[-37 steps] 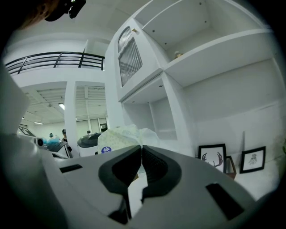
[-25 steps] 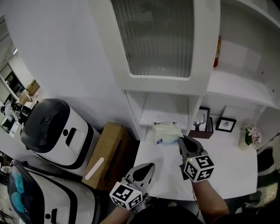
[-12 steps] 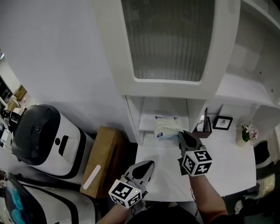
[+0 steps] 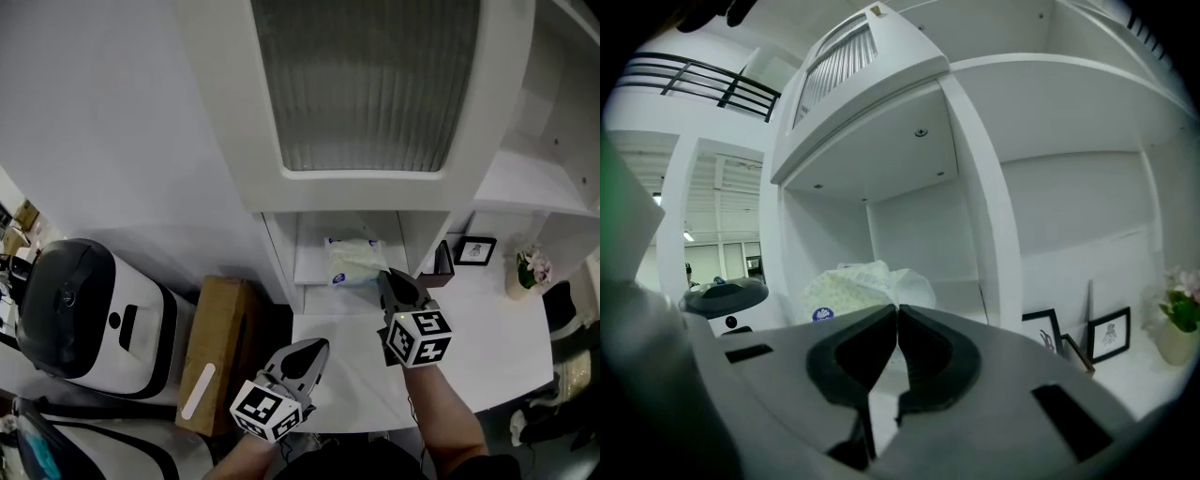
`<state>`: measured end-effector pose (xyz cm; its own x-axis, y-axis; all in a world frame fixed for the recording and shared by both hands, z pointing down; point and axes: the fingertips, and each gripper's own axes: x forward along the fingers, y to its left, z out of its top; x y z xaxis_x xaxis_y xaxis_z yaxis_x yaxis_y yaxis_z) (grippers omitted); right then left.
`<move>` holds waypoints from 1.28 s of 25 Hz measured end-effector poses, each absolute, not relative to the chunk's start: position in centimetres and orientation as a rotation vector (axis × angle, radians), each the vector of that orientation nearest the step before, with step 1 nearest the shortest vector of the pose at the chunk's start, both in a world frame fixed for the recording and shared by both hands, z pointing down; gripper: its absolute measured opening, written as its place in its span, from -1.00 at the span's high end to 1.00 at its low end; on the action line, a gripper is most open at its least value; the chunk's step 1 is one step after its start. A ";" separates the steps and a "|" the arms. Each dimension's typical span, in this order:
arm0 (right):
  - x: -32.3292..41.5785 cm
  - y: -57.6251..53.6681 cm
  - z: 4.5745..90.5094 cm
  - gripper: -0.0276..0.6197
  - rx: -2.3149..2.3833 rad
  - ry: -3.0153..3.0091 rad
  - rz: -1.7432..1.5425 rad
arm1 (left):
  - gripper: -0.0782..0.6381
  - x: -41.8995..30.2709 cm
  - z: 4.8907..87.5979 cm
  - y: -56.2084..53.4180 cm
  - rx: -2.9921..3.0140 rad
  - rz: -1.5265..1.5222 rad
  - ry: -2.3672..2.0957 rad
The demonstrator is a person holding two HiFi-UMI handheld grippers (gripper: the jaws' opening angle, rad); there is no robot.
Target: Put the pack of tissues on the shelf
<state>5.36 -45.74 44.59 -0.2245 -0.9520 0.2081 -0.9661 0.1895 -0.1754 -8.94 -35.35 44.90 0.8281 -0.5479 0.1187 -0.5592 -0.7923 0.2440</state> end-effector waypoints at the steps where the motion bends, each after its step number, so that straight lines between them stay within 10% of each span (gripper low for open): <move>1: 5.4 -46.0 44.8 0.89 1.927 -2.374 0.419 | 0.77 -9.0 45.0 -35.5 2.741 0.062 -0.842; 32: 5.4 -49.7 46.5 0.89 1.987 -2.281 0.448 | 0.77 -10.2 46.0 -36.3 2.710 0.082 -0.854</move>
<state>5.41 -49.69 46.49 -0.1534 -0.9554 0.2524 -0.9798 0.1139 -0.1642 -10.24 -36.27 46.00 0.8216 -0.5519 0.1424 -0.5689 -0.7788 0.2642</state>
